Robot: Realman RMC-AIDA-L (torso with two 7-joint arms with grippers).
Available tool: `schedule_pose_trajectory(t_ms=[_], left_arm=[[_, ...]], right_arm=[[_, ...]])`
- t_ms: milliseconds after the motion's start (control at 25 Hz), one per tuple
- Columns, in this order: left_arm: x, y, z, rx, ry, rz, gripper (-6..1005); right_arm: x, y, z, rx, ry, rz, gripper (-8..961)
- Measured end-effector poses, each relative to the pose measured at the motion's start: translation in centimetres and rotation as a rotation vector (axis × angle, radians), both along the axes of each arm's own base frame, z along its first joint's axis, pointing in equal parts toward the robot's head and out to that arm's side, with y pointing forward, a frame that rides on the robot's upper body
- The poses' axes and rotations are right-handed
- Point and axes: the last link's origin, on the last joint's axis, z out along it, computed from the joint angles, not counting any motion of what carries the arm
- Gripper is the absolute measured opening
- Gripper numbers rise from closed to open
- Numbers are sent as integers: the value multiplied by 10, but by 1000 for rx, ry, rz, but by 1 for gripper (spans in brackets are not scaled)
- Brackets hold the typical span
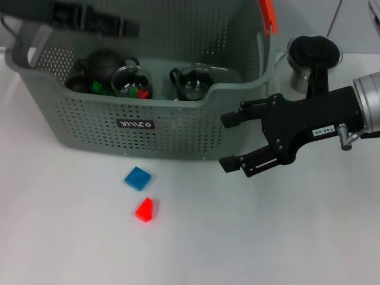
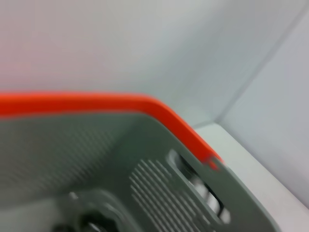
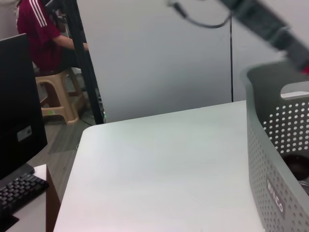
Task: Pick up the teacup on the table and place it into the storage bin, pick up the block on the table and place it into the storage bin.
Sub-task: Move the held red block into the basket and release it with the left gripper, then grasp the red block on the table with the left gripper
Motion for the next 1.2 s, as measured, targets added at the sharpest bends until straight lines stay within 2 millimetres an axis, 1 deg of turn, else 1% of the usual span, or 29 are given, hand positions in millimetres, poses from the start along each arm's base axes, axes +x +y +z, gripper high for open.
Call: schedule_pose_trajectory(t_ms=[80,200,440,520,640,760,800,880,1000,1120,1200], left_arm=[[0,15,5,32,3,12,669],[-3,29,11,122,0,31,669],[-6,34,14,180,14,26,669],[-5,34,16,192,37,13,745],[2,31,28,231,93,-33,859],[13,19,36,220,128,-100,950],[18,11,37,190,147,-137,950],[22,-2,33,131,180,-181,950],[23,-29,19,8,220,-232,950],[21,-51,5,-48,245,-281,950],[19,-62,-5,-77,278,-309,950]], right_arm=[[0,0,0,-4,2,1,945],[-1,-1,0,-9,4,0,945],[0,-1,0,-9,5,-3,945],[0,-1,0,-8,6,-4,945],[0,0,0,-7,7,-4,945],[-2,0,1,-4,11,-3,944],[-2,1,0,-3,14,-3,944],[-3,2,0,3,21,-6,944],[-5,4,0,17,36,-11,944],[-5,5,1,28,49,-19,944],[-5,5,2,35,56,-23,944]])
